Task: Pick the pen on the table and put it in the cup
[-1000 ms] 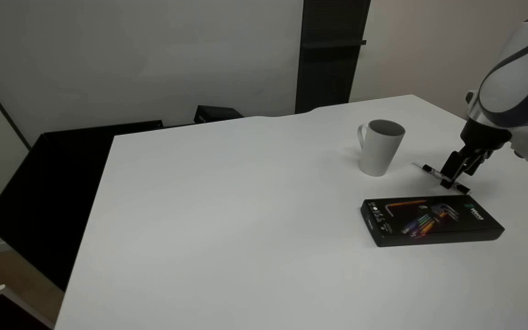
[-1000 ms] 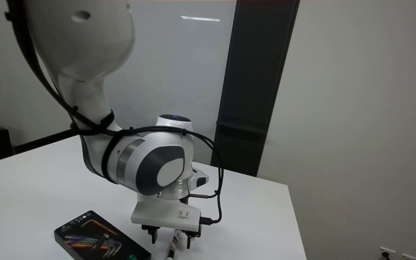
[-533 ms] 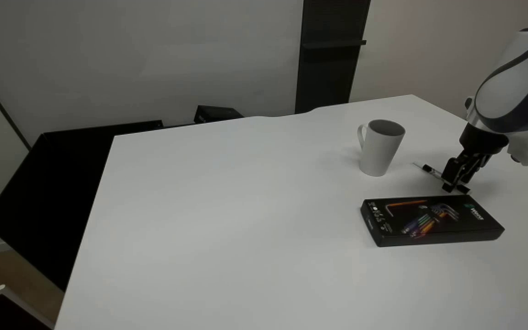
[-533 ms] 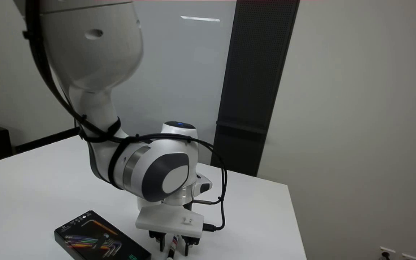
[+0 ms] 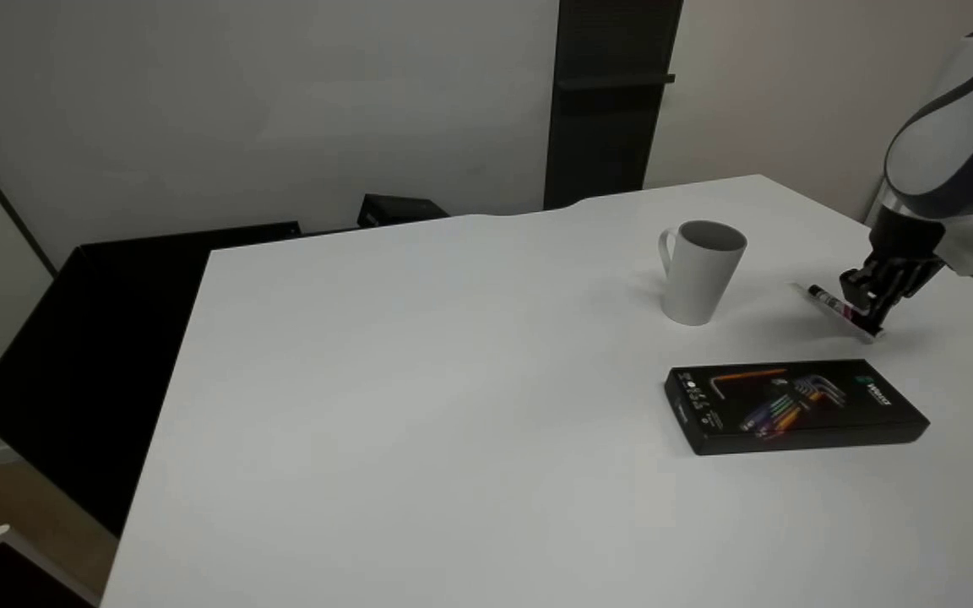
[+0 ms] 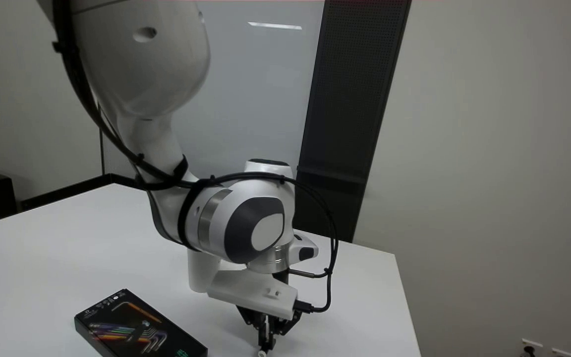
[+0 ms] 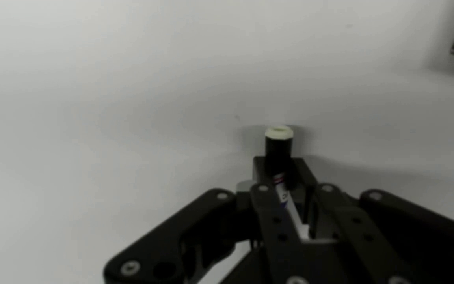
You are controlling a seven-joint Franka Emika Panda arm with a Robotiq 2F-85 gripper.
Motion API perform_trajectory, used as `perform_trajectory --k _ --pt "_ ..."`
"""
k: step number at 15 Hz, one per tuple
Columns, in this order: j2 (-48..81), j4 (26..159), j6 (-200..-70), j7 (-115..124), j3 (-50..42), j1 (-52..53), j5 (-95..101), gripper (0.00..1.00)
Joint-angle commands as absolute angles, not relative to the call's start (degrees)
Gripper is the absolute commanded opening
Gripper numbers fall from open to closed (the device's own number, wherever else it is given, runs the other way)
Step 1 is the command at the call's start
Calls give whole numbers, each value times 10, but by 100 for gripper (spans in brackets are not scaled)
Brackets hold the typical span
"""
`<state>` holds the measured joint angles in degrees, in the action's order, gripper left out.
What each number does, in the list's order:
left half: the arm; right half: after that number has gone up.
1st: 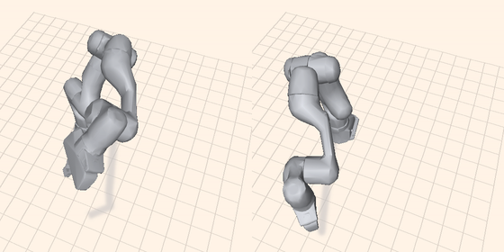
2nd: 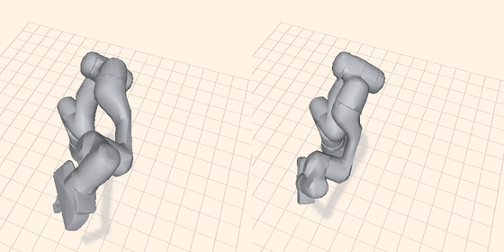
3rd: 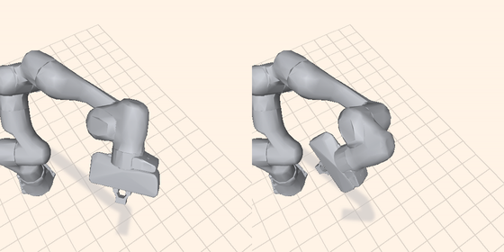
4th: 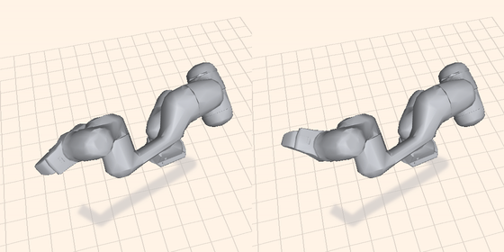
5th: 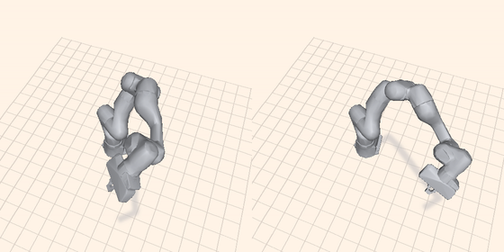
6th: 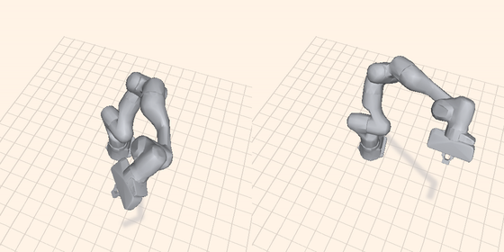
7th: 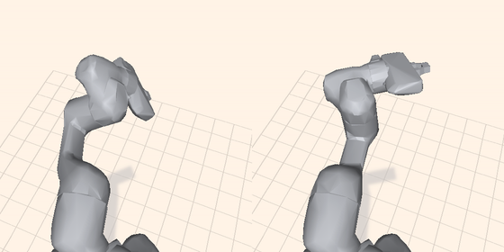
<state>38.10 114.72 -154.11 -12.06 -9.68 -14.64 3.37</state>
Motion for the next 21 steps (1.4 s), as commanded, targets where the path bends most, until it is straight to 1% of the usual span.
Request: perform_trajectory --k 1,4,11,17,21 --pt "383 1084 -1448 -40 -124 -128 30 7" --pt "374 1019 -1347 -1 -117 -133 6 7" --pt "364 851 -1160 129 -109 -132 -67 7" --pt "389 720 -947 202 -98 -161 -150 7" --pt "425 671 -847 222 -81 -188 -238 7"
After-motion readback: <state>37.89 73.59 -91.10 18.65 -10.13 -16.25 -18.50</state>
